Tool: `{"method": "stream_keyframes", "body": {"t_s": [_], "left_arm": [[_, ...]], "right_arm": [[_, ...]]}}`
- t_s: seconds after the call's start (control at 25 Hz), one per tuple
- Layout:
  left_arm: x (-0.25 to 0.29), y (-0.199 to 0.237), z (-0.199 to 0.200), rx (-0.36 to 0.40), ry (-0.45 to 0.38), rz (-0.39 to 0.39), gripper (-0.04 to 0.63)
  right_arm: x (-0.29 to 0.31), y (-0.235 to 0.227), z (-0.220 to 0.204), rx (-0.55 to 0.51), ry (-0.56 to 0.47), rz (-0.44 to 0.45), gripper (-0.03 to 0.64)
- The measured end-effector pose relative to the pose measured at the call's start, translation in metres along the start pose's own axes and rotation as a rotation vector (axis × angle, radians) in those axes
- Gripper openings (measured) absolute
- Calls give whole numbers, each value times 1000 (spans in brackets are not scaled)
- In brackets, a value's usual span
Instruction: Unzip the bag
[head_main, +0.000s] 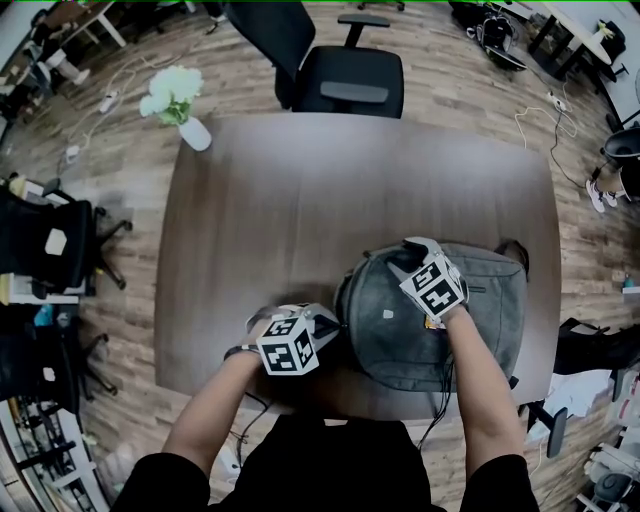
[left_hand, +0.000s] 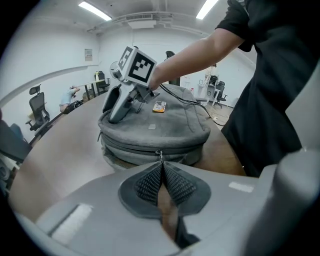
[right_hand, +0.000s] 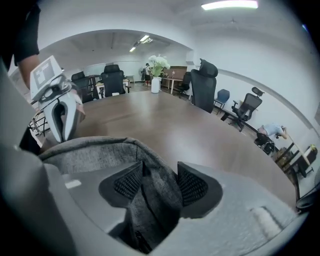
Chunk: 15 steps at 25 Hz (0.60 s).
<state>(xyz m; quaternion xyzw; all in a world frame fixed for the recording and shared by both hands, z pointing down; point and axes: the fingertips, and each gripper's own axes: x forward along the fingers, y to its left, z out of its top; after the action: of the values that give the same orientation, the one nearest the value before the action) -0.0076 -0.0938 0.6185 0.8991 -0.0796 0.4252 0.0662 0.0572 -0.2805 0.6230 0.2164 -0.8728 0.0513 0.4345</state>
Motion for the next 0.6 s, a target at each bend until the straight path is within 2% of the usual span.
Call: {"method": "stream_keyframes", "body": {"t_s": [0.24, 0.6], "left_arm": [[3, -33, -1, -20, -16, -39, 28], [9, -53, 9, -69, -71, -26, 37]], "right_arm": [[8, -17, 2, 119, -4, -89, 218], [11, -34, 0, 264, -6, -175, 215]]}}
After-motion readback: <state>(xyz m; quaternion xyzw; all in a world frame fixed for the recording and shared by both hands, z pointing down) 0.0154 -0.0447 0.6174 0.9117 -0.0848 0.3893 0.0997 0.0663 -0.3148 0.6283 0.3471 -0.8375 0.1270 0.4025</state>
